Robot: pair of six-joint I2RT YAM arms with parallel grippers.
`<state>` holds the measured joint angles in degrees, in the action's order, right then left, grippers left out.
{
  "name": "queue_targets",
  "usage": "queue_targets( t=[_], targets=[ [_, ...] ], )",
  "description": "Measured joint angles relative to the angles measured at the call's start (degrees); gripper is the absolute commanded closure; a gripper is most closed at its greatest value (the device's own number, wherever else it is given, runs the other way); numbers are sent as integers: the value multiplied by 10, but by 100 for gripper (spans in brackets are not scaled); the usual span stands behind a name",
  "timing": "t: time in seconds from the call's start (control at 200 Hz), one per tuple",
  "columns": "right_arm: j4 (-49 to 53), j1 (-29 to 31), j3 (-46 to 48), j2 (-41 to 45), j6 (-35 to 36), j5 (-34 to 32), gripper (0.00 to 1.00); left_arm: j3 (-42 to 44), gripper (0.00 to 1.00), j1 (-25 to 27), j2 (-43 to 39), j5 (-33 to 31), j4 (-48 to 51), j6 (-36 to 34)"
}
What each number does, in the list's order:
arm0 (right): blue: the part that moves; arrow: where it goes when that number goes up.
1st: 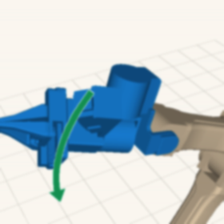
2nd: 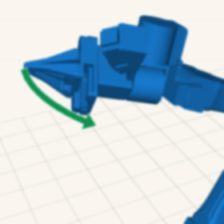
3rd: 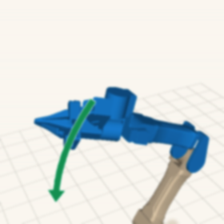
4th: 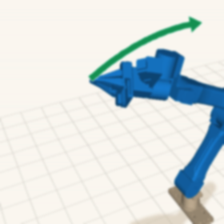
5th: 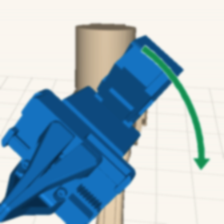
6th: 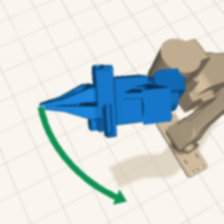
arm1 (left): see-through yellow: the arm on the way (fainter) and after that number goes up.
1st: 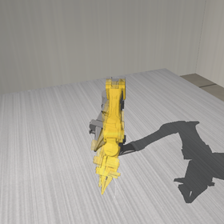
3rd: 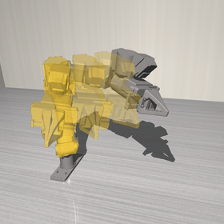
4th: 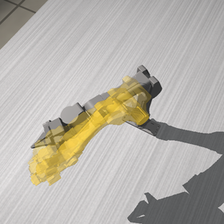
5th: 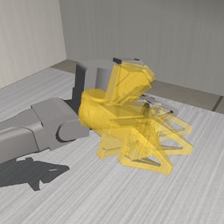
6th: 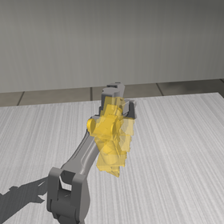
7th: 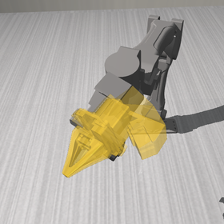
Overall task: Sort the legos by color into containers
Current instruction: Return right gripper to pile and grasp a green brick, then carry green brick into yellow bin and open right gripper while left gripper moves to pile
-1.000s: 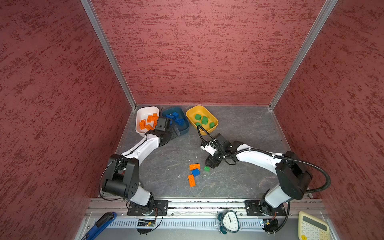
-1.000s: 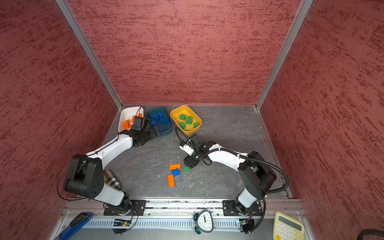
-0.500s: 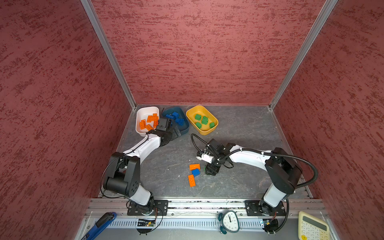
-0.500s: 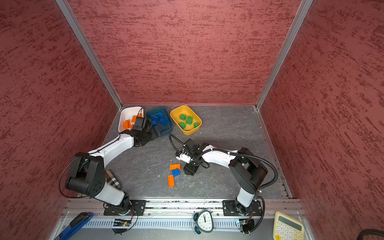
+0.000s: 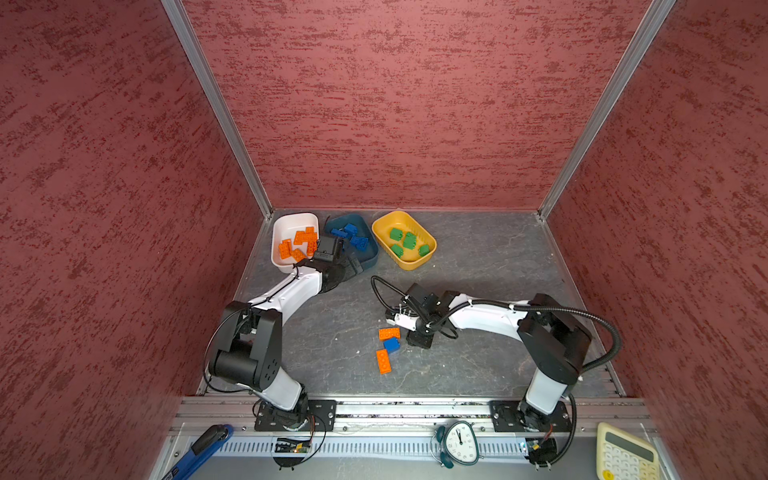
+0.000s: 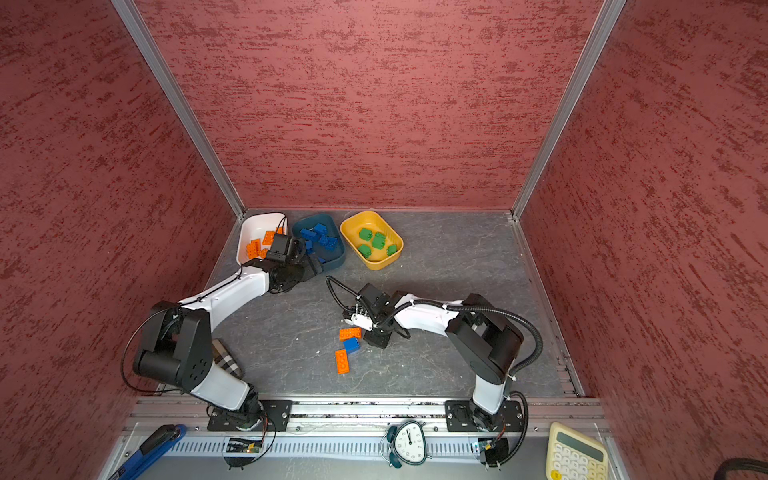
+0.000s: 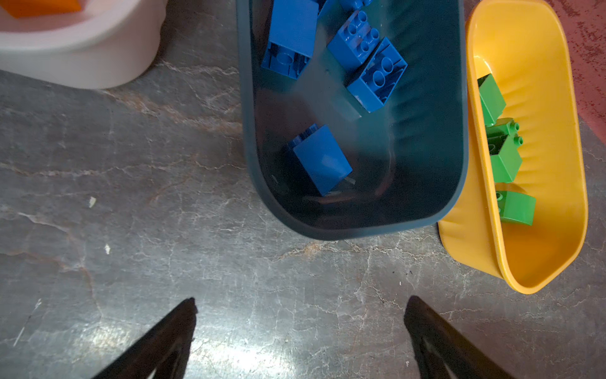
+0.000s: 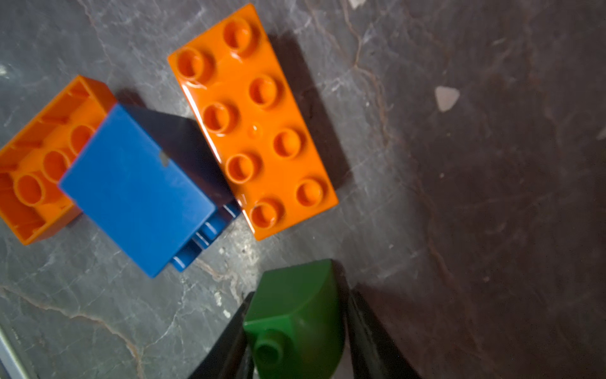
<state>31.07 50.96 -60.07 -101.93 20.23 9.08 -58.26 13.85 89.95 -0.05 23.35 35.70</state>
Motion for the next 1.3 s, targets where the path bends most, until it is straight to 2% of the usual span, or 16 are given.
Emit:
queue_targets(
  t=[0.145, 0.471, 0.731, 0.982, 1.302],
  targets=[
    [-3, 0, 0, 0, 2, -17, 65, 0, 1, 0, 0, 0, 0, 0],
    [-13, 0, 0, 0, 4, -39, 71, 0, 1, 7, 1, -2, 0, -2],
    [-17, 0, 4, 5, 12, -55, 79, 0, 1, 53, 2, -18, -15, -47],
    [-55, -9, 31, 40, 6, -70, 83, 32, 1, 86, -24, -31, -20, -92],
    [-157, -59, 48, 83, -28, -69, 84, 70, 1, 92, -64, -46, -3, -96]
  ],
)
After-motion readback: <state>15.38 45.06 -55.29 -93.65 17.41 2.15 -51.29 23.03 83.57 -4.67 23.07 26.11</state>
